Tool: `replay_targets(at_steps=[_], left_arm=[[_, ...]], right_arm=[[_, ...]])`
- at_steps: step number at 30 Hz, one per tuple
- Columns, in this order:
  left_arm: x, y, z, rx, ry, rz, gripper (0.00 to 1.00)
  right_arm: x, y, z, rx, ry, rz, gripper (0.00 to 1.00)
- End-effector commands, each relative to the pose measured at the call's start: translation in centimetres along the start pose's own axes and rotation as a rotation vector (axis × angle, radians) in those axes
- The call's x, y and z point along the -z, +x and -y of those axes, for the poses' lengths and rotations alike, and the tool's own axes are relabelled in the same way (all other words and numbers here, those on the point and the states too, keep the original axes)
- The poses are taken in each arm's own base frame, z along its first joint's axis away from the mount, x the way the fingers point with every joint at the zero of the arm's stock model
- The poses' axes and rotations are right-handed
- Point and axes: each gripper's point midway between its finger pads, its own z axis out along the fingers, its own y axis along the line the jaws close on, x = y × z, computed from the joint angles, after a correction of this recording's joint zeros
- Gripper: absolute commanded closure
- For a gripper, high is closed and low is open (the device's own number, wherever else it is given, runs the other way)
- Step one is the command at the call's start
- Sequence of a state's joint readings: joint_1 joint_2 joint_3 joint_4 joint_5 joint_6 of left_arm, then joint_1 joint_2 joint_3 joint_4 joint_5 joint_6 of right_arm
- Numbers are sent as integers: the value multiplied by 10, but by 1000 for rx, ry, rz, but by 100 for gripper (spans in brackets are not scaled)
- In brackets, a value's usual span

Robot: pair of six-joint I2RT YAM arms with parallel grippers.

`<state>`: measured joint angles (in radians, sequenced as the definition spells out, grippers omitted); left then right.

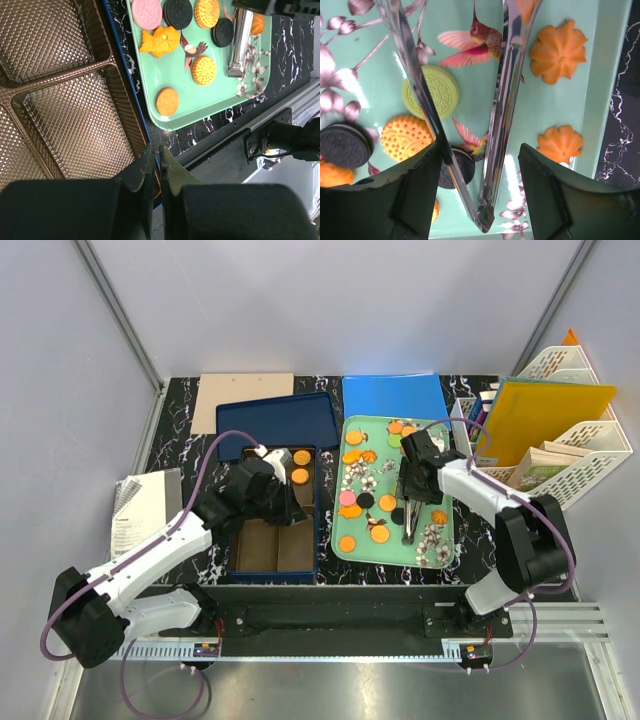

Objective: Pack the cookies

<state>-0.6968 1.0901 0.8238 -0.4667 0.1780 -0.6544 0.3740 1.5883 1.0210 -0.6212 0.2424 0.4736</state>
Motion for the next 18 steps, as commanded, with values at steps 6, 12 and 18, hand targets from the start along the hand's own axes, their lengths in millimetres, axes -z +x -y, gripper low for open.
replay_targets(at_steps=[6, 12, 18], left_arm=[[4, -9, 6, -38, 19, 31, 87], [3, -7, 4, -41, 17, 23, 87], [1, -3, 1, -41, 14, 11, 86]], right_arm=[[33, -7, -11, -96, -156, 142, 25], [41, 3, -13, -124, -217, 153, 21], [31, 10, -16, -118, -227, 126, 22]])
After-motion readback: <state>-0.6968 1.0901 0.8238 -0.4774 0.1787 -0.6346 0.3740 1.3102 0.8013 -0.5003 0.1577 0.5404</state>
